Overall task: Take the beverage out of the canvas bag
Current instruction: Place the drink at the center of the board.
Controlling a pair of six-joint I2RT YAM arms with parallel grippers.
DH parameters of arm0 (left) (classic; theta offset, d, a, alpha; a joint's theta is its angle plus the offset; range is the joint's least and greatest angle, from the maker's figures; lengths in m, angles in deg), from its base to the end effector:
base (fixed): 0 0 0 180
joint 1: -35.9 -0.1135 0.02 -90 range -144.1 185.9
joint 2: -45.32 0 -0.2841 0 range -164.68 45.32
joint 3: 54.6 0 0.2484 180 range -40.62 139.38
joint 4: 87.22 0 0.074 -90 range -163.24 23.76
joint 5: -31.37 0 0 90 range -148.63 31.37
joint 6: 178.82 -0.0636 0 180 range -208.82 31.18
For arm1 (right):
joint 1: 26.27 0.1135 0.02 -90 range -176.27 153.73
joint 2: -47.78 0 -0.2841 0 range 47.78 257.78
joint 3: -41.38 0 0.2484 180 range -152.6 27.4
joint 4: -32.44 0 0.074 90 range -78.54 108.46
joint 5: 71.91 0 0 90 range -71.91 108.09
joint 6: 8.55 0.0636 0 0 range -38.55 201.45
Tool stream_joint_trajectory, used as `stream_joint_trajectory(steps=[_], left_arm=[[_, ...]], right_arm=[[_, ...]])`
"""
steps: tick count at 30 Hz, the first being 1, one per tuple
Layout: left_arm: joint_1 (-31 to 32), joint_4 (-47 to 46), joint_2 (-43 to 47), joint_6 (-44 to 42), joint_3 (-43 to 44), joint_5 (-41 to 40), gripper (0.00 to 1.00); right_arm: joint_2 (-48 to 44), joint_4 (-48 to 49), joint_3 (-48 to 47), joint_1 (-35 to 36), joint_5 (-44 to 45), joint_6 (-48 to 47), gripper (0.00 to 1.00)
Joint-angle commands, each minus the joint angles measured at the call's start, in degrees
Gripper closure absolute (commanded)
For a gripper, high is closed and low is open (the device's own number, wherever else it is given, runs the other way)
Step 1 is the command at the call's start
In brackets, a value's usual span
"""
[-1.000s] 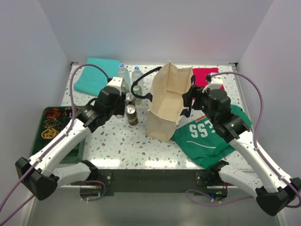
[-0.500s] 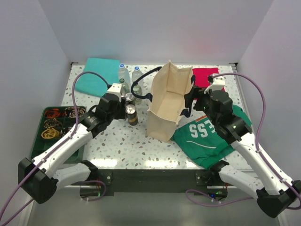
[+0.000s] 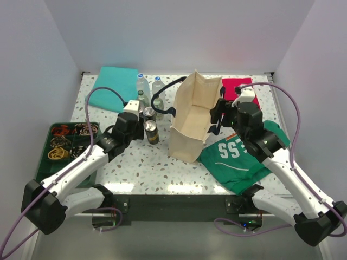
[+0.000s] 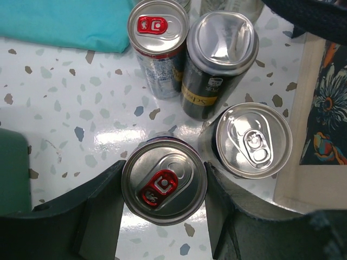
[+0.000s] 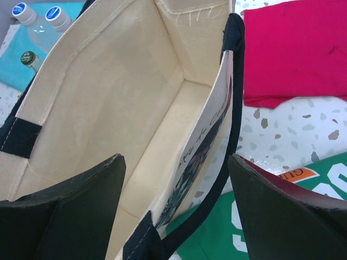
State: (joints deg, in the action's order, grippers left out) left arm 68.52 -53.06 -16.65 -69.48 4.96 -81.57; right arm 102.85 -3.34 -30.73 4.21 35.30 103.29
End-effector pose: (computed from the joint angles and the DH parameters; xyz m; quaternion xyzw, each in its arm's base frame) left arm 0.2165 -0.1091 0.2748 0.0124 0.8799 -0.0333 0.4739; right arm 0.2012 0.0966 0.3759 0.0264 0.8079 0.1448 0.5706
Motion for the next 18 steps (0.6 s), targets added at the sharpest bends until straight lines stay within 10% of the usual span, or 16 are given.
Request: stream_joint_trajectory(steps=[1, 18], left_arm=[[-1.1, -8.9, 0.5, 1.7, -0.8, -4.7, 1.00], [-3.0, -14.5, -5.7, 2.5, -1.1, 0.7, 1.00]], right_arm=[[0.0, 2.4, 0.1, 0.0, 0.6, 0.3, 0.19], [0.8, 2.4, 0.5, 0.1, 1.0, 0.7, 0.18]])
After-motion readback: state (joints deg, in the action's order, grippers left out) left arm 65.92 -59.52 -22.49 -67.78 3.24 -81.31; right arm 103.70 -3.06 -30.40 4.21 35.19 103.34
